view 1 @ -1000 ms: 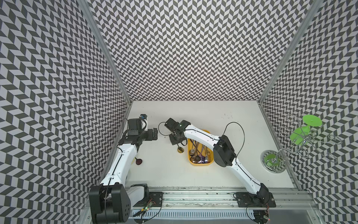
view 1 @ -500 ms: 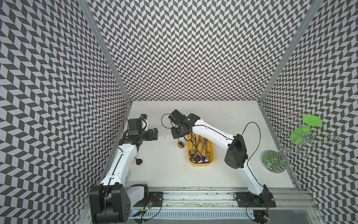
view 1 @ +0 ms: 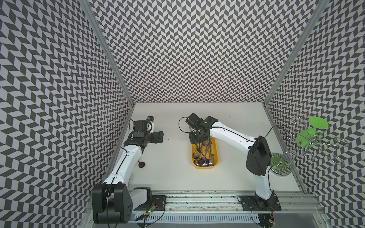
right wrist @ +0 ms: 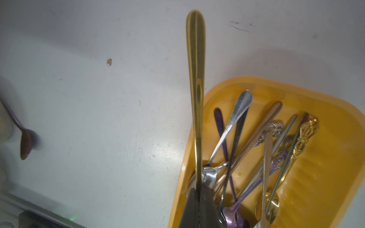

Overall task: Put the spoon into the storage box
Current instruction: Place the spoon in the storage box.

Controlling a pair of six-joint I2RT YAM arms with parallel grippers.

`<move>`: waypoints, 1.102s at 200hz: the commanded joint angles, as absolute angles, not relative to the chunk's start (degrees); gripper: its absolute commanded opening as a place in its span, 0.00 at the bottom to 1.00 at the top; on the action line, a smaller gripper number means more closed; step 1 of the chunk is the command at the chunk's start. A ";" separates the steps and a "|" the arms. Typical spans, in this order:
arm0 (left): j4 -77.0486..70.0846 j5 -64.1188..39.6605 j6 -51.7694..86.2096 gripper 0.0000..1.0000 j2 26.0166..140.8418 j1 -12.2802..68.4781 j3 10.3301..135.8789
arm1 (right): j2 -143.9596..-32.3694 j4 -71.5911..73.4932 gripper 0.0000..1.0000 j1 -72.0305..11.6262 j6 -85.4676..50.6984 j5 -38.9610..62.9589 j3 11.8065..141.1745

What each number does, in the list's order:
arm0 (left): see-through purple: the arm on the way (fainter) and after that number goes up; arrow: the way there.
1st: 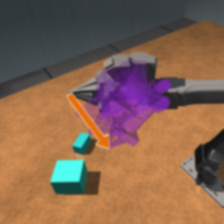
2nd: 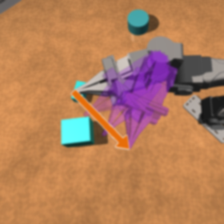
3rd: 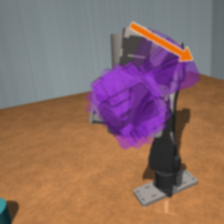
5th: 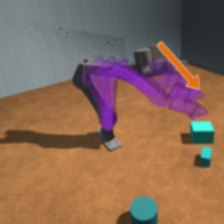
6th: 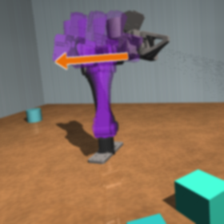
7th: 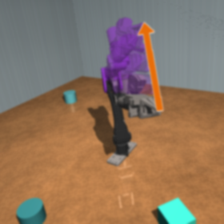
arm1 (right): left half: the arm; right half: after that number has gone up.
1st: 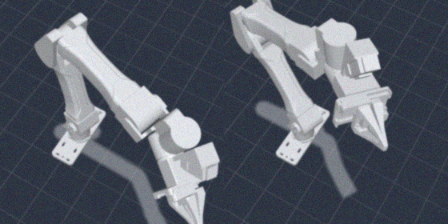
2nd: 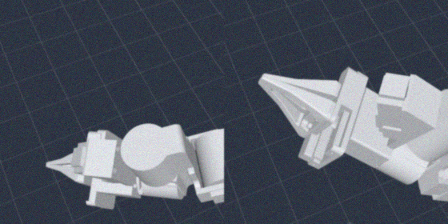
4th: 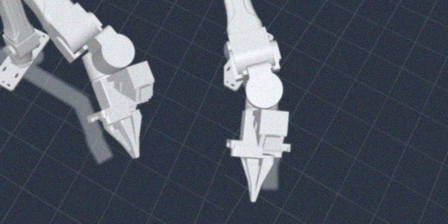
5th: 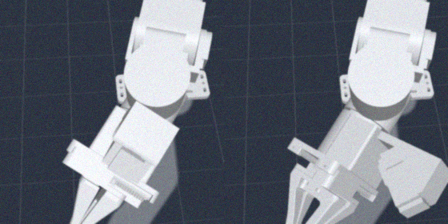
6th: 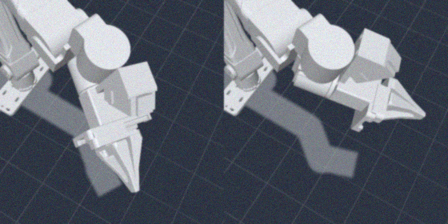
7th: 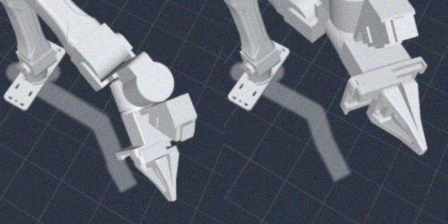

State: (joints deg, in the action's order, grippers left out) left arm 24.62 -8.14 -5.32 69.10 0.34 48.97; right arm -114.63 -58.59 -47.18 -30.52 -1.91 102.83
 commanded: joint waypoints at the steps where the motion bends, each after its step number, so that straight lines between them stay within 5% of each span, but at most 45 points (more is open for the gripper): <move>1: 20.85 -6.48 -7.93 0.99 70.08 1.78 48.96 | -109.35 -52.91 0.00 -46.29 -32.34 -2.55 98.69; 107: -4.48 -9.54 -9.67 0.99 78.37 3.94 46.88 | -96.76 -43.26 0.00 -46.03 -38.71 -1.94 79.55; 161: -17.89 -10.61 -5.23 0.99 78.66 3.53 39.42 | -94.18 -42.19 0.28 -44.81 -39.18 -2.99 76.40; 220: -28.28 -14.38 -6.00 0.99 78.40 2.22 32.75 | -91.31 -42.23 0.38 -43.60 -38.62 -6.10 76.29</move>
State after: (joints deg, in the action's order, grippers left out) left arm -20.34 -11.92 -6.50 78.35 2.92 34.89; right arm -94.80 -44.29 -44.36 -38.76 -3.25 76.71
